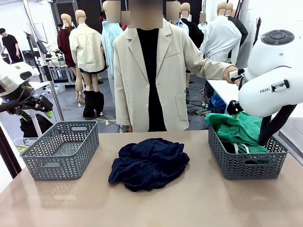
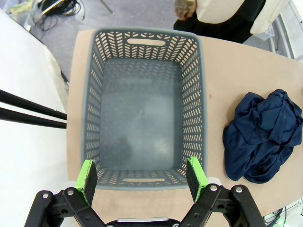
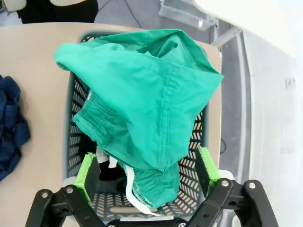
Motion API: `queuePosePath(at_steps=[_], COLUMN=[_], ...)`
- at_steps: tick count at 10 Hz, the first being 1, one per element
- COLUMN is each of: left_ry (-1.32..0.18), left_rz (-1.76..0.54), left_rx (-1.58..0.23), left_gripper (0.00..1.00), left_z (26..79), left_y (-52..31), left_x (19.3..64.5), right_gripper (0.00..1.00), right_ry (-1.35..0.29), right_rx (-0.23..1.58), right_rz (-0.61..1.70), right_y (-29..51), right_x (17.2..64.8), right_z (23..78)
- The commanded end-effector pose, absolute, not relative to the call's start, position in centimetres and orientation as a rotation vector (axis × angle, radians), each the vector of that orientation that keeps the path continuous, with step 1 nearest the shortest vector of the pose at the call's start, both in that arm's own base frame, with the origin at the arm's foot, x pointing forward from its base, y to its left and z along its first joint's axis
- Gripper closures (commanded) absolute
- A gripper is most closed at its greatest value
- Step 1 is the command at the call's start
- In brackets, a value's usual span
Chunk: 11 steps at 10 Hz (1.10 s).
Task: Sort the tops and bottoms.
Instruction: Lift clothes from the center of the table with your left hand.
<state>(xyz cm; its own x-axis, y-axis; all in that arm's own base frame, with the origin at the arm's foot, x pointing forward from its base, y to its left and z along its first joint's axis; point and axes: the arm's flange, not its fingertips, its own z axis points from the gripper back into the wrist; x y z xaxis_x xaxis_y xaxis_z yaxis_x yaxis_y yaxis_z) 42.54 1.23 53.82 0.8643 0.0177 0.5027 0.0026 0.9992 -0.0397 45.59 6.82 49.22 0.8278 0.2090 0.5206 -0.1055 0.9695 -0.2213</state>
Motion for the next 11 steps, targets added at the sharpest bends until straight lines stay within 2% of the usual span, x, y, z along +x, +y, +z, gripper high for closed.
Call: queuePosePath(at_steps=[1, 3, 6, 9, 11], left_ry=[-0.519, -0.519, -0.519, -0.519, -0.519], left_rz=[0.025, 0.025, 0.025, 0.025, 0.025], left_rx=[-0.028, -0.028, -0.028, -0.028, -0.028], left_gripper=[0.03, 0.03, 0.03, 0.03, 0.03], left_z=[54.0, 54.0, 54.0, 54.0, 54.0], left_y=[1.0, 1.0, 1.0, 1.0, 1.0], left_x=[42.5, 42.5, 42.5, 42.5, 42.5], right_gripper=[0.0, 0.0, 0.0, 0.0, 0.0], right_ry=[-0.57, -0.57, -0.698, -0.717, -0.684], right_rx=[-0.181, -0.187, -0.177, -0.117, -0.037], right_rz=[0.162, 0.168, -0.118, -0.363, -0.405], right_y=[6.9, 6.8, -4.7, -15.3, -18.6], right_x=[45.8, 45.6, 40.5, 36.1, 35.1], right_z=[48.9, 49.1, 50.8, 48.9, 48.1])
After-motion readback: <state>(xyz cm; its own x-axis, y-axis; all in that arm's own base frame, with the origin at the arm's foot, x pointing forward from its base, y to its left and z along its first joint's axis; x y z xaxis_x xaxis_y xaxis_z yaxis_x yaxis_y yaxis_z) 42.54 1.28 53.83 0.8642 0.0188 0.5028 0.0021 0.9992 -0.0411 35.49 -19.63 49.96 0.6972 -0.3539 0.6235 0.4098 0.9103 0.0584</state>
